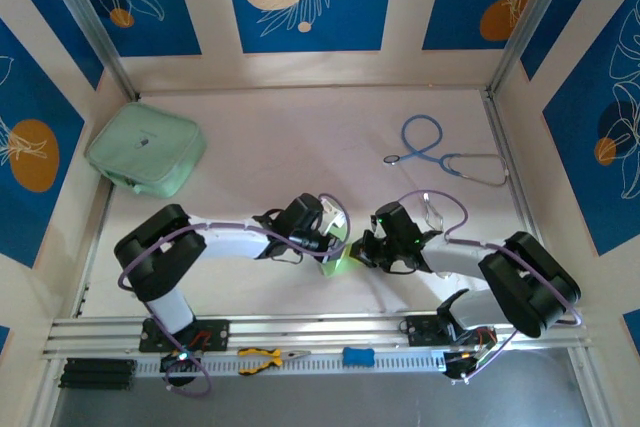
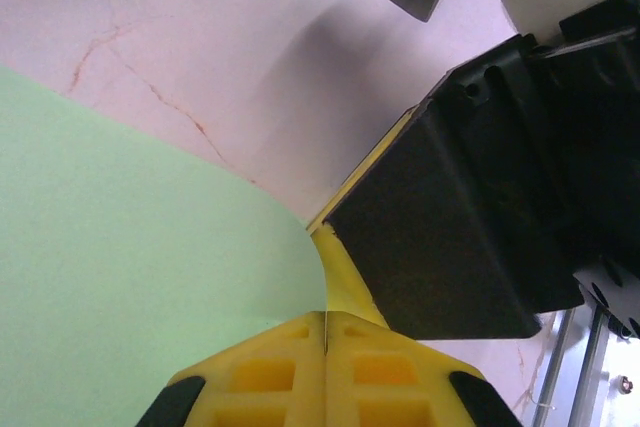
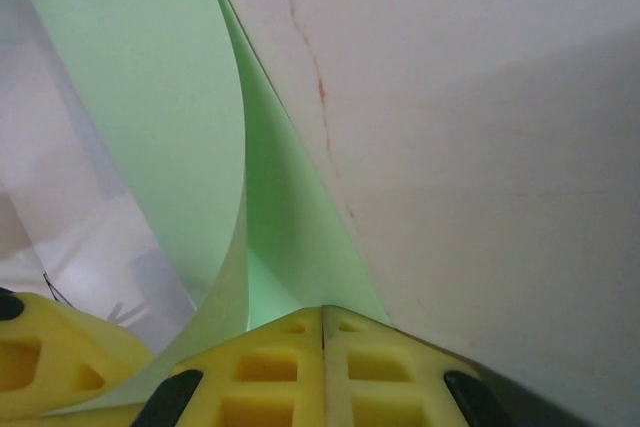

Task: Fold a paper plane with a square sheet of paper (pick it up from the middle)
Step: Fold the triangle a second time at the center of the table.

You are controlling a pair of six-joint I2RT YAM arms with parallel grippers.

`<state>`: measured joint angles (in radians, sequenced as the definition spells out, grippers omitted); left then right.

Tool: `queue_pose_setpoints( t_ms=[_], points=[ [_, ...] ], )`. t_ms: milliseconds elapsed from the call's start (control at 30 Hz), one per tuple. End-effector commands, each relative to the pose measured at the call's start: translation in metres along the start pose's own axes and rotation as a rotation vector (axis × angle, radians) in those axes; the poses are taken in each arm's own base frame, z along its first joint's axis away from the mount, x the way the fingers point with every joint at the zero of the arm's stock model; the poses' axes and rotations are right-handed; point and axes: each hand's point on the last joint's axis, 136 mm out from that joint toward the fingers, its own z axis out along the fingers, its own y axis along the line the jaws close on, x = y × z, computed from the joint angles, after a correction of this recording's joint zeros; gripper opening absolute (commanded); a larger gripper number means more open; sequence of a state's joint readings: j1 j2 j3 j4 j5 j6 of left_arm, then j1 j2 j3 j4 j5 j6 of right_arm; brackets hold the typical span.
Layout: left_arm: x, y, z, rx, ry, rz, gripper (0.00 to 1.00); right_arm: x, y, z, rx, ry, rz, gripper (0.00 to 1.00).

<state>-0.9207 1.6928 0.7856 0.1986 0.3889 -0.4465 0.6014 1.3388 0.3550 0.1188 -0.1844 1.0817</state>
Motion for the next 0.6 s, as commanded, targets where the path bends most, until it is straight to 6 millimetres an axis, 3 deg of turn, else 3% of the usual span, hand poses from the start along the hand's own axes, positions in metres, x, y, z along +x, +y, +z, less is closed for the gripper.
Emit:
queue_pose_setpoints(
  t_ms=[0, 567],
  points=[
    [0.005, 0.010, 0.000, 0.000, 0.010, 0.008, 0.00, 0.006, -0.032, -0.001, 0.107, -0.001, 0.054, 0.00],
    [0.010, 0.032, -0.003, -0.084, 0.007, 0.014, 0.00, 0.006, -0.035, -0.006, 0.124, -0.027, 0.088, 0.00]
  ],
)
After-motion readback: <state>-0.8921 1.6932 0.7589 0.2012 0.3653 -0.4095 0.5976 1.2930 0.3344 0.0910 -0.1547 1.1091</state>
